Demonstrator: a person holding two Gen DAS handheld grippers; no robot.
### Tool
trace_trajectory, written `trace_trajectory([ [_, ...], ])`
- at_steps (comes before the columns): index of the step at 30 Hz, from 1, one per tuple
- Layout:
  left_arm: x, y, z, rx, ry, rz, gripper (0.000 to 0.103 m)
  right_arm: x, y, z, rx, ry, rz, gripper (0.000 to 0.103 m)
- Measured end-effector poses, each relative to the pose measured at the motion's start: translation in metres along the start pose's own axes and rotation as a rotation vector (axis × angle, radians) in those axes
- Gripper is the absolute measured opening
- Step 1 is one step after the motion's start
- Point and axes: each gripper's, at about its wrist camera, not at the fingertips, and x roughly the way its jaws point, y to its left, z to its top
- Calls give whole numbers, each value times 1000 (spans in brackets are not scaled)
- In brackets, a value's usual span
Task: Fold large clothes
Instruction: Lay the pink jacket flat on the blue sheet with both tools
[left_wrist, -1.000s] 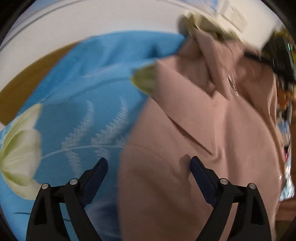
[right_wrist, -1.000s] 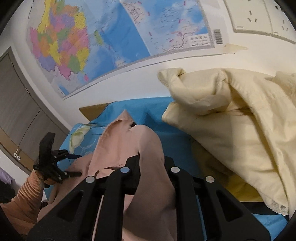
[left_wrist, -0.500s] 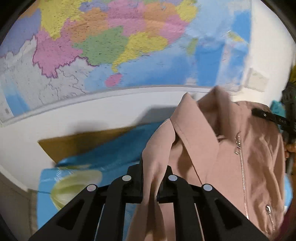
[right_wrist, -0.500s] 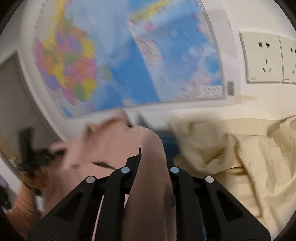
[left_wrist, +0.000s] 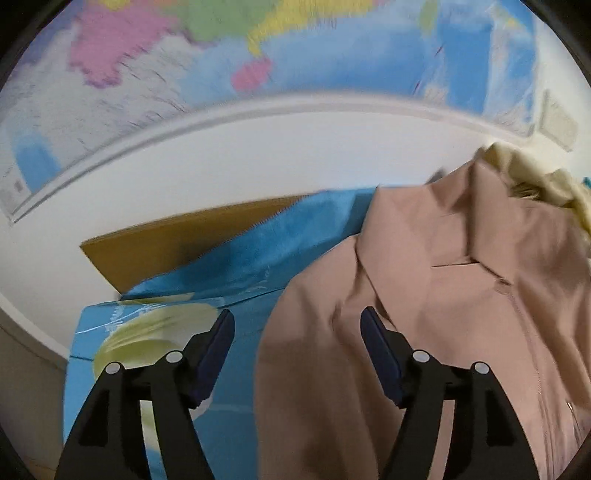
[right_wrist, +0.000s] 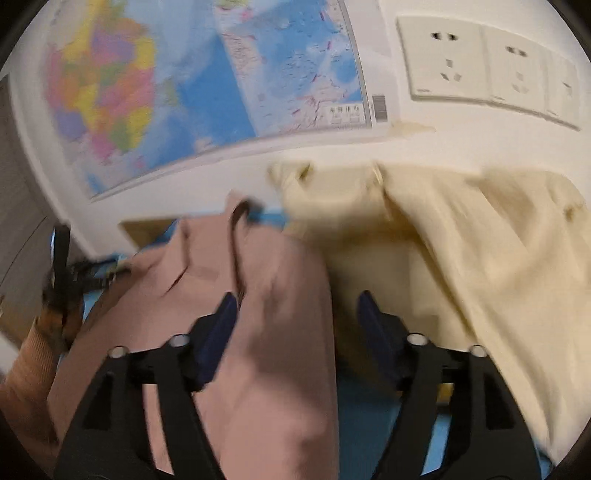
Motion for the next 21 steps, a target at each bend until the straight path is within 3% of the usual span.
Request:
trace_trajectory([
  [5, -44, -11, -31, 8, -33, -68, 76, -34, -18, -101, 60, 119, 31, 77],
  [8, -49, -11, -50, 7, -31, -116, 76, -45, -23, -154, 134, 165, 47, 77],
  [9, -48, -10, -54, 8, -31, -123, 76, -49, -22, -166, 145, 166, 51, 75],
  [11, -53, -18, -63, 7, -35, -139, 76, -54, -19, -182, 166, 165, 60, 59],
  [12, -55, -21, -66, 1, -37, -151, 77, -56, -16, -186, 175, 165, 91, 33],
  [13, -56, -21, -66, -4, -37, -157, 77, -57, -15, -186, 178, 169, 101, 0],
  [17, -57, -23, -69, -6, -35, -159, 77, -92, -10, -156, 144, 96, 29, 2],
  [21, -70, -22, -68, -1, -70, -158, 77, -150, -9, -90, 54, -97, -142, 1],
])
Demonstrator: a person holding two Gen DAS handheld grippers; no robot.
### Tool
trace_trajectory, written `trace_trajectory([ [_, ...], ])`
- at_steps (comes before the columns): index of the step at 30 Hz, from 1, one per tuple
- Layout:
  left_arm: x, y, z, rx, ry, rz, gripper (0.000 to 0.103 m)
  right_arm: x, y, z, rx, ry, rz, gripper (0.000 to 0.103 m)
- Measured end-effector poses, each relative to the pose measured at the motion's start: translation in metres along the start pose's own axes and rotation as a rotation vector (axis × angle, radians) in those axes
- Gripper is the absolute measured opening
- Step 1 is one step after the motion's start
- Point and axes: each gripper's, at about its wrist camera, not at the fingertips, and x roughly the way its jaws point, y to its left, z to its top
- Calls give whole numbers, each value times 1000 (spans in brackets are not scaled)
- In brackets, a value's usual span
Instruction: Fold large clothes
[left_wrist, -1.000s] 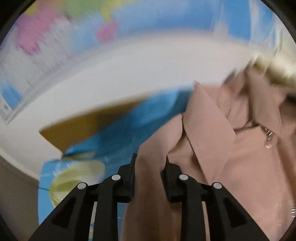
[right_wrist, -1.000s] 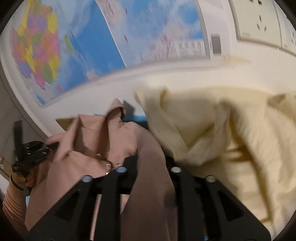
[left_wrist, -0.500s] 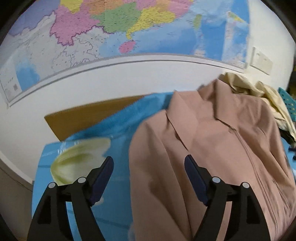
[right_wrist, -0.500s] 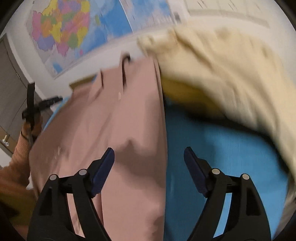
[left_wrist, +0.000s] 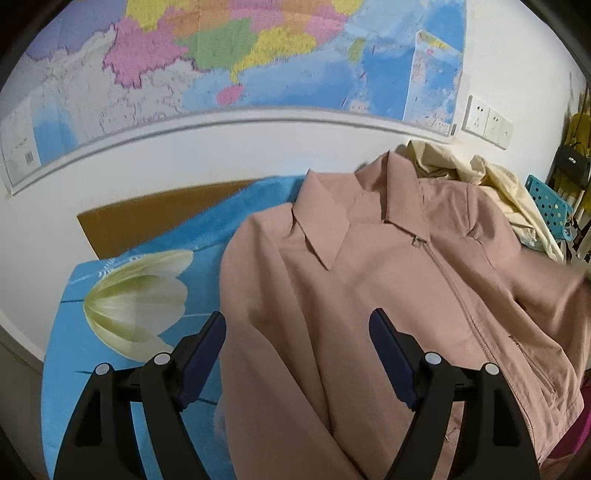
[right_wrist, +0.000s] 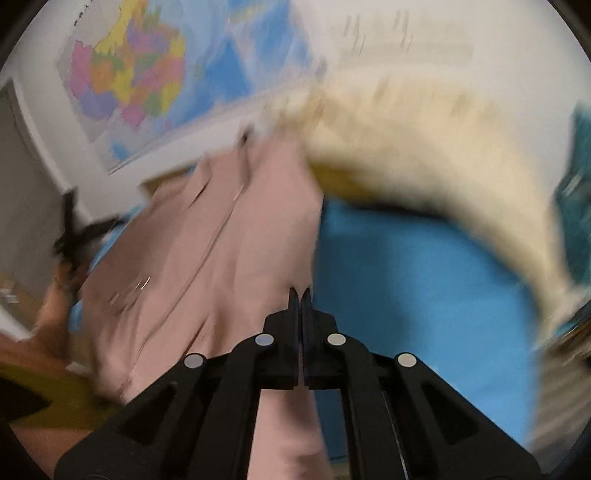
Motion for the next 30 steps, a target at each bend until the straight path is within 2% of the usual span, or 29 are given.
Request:
trace_trajectory([
  [1, -2, 0, 0, 1, -6, 5, 77, -5, -4, 9, -3, -23, -12, 1],
  [3, -5, -1, -2, 5, -10, 16, 77, -3, -17, 31, -14, -51, -123, 1],
  [5, -7, 0, -7, 4, 7, 20, 77, 18, -31, 34, -18, -15, -206, 2],
  [7, -9, 3, -12, 5, 17, 16, 77, 52, -51, 24, 8, 60, -266, 2],
  [9, -14, 6, -22, -4, 36, -5, 77, 78, -70, 8, 81, 123, -275, 3],
  [11, -21, 7, -34, -17, 54, -30, 77, 94, -87, -10, 157, 174, -280, 13],
  [13, -30, 4, -46, -15, 69, -56, 77, 90, -94, -21, 188, 157, -281, 37],
  [15, -40, -2, -59, -7, 83, -87, 78, 74, -89, -25, 194, 83, -287, 55],
  [16, -46, -7, -66, -4, 86, -100, 82, 66, -86, -25, 189, 53, -287, 56],
  [19, -59, -22, -83, 23, 88, -124, 85, 37, -71, -25, 181, -45, -251, 60],
  [21, -60, -31, -94, 34, 117, -134, 85, 23, -52, -23, 159, -99, -174, 60],
  [23, -60, -33, -106, 17, 150, -175, 85, 17, -31, -25, 112, -107, -86, 60],
  [26, -65, -32, -125, -1, 162, -199, 83, 18, 8, -30, 27, -89, 55, 66],
  [28, -71, -31, -136, -11, 161, -213, 68, 29, 27, -35, -10, -58, 110, 67],
  [30, -74, -32, -145, -18, 175, -215, 59, 46, 39, -42, -20, -15, 169, 67],
])
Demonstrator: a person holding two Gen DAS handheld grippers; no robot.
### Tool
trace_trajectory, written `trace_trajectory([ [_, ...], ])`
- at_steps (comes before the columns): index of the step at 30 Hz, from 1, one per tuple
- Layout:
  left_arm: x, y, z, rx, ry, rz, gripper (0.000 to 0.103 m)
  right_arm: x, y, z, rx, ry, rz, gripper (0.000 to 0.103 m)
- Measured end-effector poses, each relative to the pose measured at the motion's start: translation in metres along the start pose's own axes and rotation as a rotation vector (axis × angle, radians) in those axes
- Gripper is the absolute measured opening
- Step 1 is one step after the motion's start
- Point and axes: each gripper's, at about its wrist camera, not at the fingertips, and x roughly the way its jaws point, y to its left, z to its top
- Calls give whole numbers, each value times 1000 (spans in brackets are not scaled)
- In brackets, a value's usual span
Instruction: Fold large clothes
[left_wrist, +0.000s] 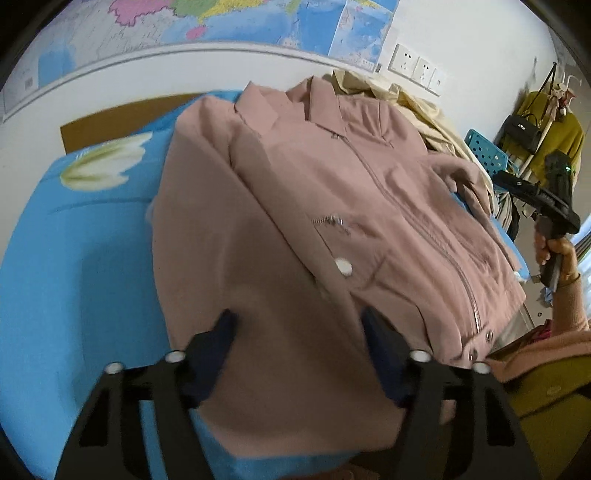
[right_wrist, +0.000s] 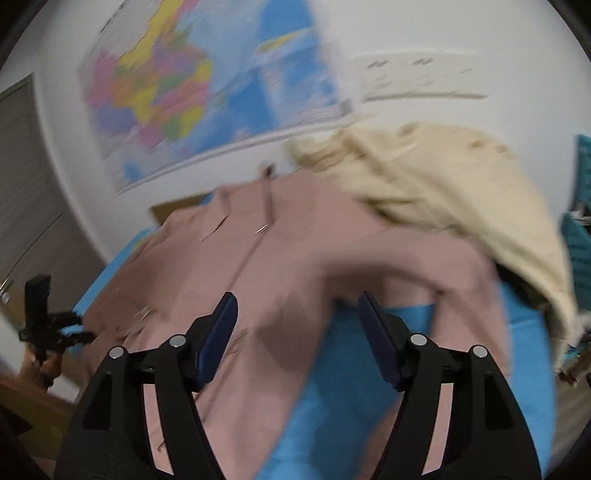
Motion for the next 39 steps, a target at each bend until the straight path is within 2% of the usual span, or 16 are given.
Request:
trace_trajectory([
  [5, -15, -9, -16, 13, -20, 7, 59, 37, 15, -18, 32, 78, 84, 67],
  [8, -22, -20, -26, 67, -23, 11, 73, 47, 27, -23, 25, 101, 123, 67],
  [13, -10, -26, -37, 94, 44, 108, 76, 51, 46, -26, -19, 110, 148, 67],
  [14, -7, -22, -37, 78, 51, 107, 72, 51, 47, -26, -20, 110, 154, 67],
  [16, -3, -10, -36, 13, 46, 103, 40, 53, 51, -26, -19, 114, 164, 67],
  [19, -13, 3, -33, -41, -7, 91, 13, 53, 53, -28, -26, 116, 166, 67],
  [22, -36, 22, -21, -112, -67, 77, 4, 50, 52, -26, -22, 107, 167, 67],
  [25, -64, 45, -2, -152, -135, 181, 4, 44, 43, -21, 6, 83, 156, 67],
  [27, -83, 66, 13, -174, -175, 300, 4, 40, 35, -19, 34, 69, 146, 67],
  [29, -92, 87, 25, -201, -179, 426, 5, 36, 27, -18, 54, 60, 129, 67],
  [31, -86, 114, 39, -225, -117, 716, 14, 34, 20, -19, 71, 57, 109, 67],
  [33, -72, 130, 46, -234, -53, 849, 21, 32, 11, -22, 90, 56, 78, 67],
  [34, -67, 133, 48, -239, -38, 840, 42, 33, 7, -23, 101, 58, 62, 67],
  [36, -62, 132, 49, -260, -46, 797, 65, 33, -1, -26, 124, 65, 39, 67],
  [38, -66, 125, 49, -285, -93, 742, 70, 34, -9, -29, 147, 79, 24, 69],
  [39, -71, 121, 46, -291, -135, 665, 70, 34, -11, -32, 155, 83, 23, 69],
])
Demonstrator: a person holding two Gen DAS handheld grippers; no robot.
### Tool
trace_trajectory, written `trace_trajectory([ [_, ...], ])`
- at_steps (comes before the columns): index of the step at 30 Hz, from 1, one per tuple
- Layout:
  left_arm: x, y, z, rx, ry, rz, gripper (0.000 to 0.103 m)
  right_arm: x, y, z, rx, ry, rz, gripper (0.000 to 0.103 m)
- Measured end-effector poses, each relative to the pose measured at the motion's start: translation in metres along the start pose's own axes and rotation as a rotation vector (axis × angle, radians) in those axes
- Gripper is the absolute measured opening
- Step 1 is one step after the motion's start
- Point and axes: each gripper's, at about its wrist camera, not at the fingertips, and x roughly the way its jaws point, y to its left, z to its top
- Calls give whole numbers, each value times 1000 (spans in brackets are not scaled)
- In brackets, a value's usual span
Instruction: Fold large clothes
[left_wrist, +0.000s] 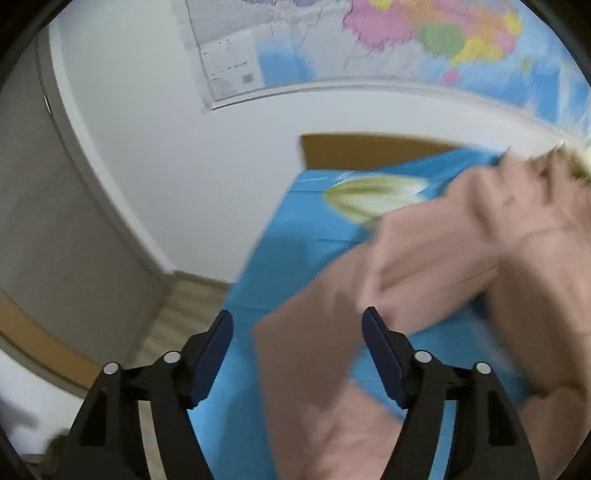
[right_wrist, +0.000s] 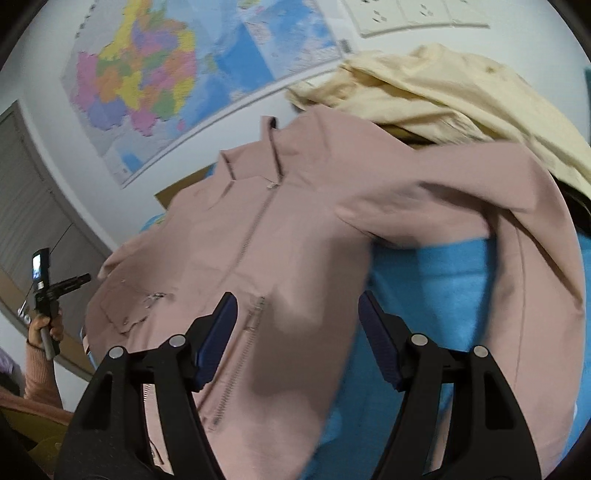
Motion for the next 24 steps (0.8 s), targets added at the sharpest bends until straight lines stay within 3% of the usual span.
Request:
trace_trajectory([
  [1, -11, -2, -4, -17, -31, -132, 74, -1, -2, -2, 4, 3, -1, 70],
  [2, -22, -5, -11, -21, -55, -329, 78, -4, -3, -7, 6, 7, 4, 71],
  [3, -27, -9, -16, -10, -60, -446, 86, -7, -3, -10, 7, 8, 5, 73],
  [4, -31, -17, -24, 12, -60, -553, 88, -10, -4, -14, 11, 8, 4, 77],
  [6, -32, -35, -41, 62, -31, -694, 89, -21, -8, -26, 24, 6, 20, 78],
  [8, -23, -55, -59, 100, 33, -754, 89, -28, -12, -37, 52, 11, 51, 80],
  [11, 8, -80, -80, 102, 193, -850, 89, -34, -14, -54, 65, 42, 69, 82],
  [12, 13, -84, -85, 91, 218, -877, 90, -35, -14, -58, 65, 50, 79, 82],
  [13, 9, -86, -90, 80, 193, -886, 89, -35, -14, -63, 64, 60, 87, 82],
  [14, 5, -87, -91, 74, 181, -931, 84, -36, -12, -66, 58, 62, 93, 82],
  [15, 4, -89, -93, 67, 200, -973, 59, -37, -10, -69, 50, 64, 114, 83],
  [16, 1, -92, -92, 66, 194, -954, 35, -37, -8, -71, 44, 66, 143, 81],
  [17, -3, -93, -91, 69, 185, -933, 23, -37, -6, -72, 42, 67, 163, 78],
  [18, -8, -89, -93, 56, 190, -951, 9, -35, -5, -72, 43, 76, 189, 69],
  [19, -17, -85, -92, 33, 187, -977, 8, -33, -3, -72, 41, 89, 204, 57],
  [22, -49, -70, -90, 7, 144, -1010, 7, -31, -1, -70, 48, 108, 247, 42],
  [24, -70, -64, -97, 8, 142, -993, 6, -34, -1, -67, 52, 102, 269, 32],
])
